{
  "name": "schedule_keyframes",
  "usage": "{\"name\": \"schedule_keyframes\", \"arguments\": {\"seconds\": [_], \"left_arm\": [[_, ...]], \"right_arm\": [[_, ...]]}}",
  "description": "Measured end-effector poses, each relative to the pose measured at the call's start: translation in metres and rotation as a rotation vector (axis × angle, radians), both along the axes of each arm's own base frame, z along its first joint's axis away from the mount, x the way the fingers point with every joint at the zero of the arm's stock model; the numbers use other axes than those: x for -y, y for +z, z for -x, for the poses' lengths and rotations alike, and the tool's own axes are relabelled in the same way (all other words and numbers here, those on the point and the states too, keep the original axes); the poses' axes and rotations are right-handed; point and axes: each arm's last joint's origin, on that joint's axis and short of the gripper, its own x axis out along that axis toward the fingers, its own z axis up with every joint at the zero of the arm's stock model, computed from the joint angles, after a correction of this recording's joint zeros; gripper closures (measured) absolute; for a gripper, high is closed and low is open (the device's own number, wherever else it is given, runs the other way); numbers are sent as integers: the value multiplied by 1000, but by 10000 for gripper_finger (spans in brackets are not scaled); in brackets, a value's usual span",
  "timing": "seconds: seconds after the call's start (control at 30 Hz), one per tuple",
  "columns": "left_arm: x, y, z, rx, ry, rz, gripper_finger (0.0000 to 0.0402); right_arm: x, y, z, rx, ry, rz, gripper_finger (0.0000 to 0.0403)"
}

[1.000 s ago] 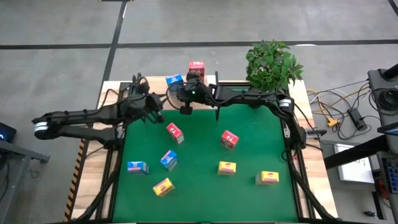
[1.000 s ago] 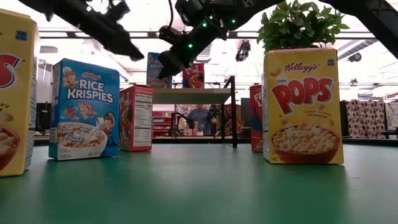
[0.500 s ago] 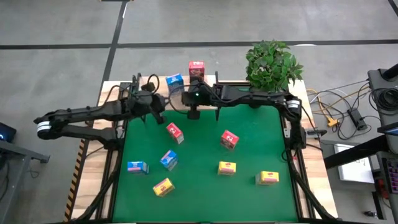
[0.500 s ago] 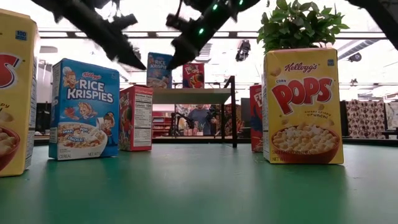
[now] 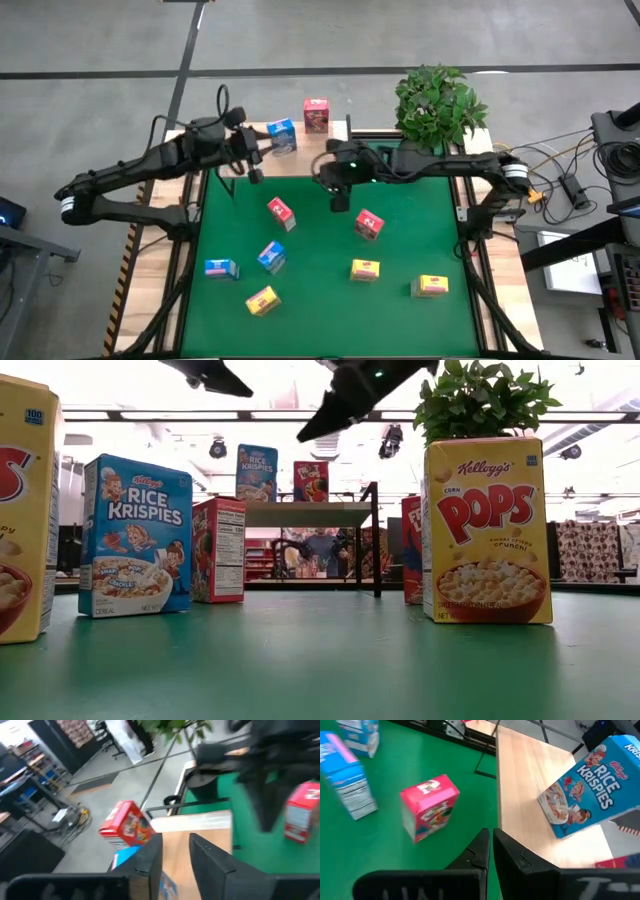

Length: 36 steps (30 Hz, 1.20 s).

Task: Stack cereal on shelf
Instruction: Adjust the blue cereal on the shelf

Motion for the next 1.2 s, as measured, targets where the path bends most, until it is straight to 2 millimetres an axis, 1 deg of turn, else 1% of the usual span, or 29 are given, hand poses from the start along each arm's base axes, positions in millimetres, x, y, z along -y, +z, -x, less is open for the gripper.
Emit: {"name": "schedule_keyframes", "arguments": {"seconds": [0.17, 0.33, 0.4, 0.47, 0.53, 0.6, 0.67, 0.73, 0.87, 1.0, 1.2], "left_arm": [[-21, 1, -12, -56, 105, -8, 259], [-44, 0, -18, -134, 198, 29, 181], [-53, 1, -21, -158, 217, 44, 153], [-60, 2, -22, -179, 191, 78, 132], [-66, 4, -24, -180, 124, 129, 120], [-72, 5, -25, -185, 85, 168, 117], [-80, 3, -27, -204, 98, 187, 118], [-89, 2, -28, -219, 106, 210, 121], [-99, -5, -30, -277, 59, 309, 129], [-105, -7, -34, -315, 69, 355, 139], [-108, -7, -38, -343, 56, 348, 165]], "right_arm": [[-13, 4, 29, 16, 22, 3, 390], [-19, 5, 53, 33, 29, -9, 390], [-19, 4, 59, 47, 22, -13, 390], [-20, 0, 65, 52, 22, -12, 390], [-21, -3, 70, 60, 23, -14, 390], [-21, -6, 75, 68, 23, -14, 390], [-22, -10, 79, 72, 23, -14, 390], [-22, -13, 81, 75, 19, -19, 390], [-23, -17, 84, 77, 15, -26, 390], [-23, -19, 85, 71, 15, -28, 390], [-23, -19, 85, 72, 14, -30, 390]]}}
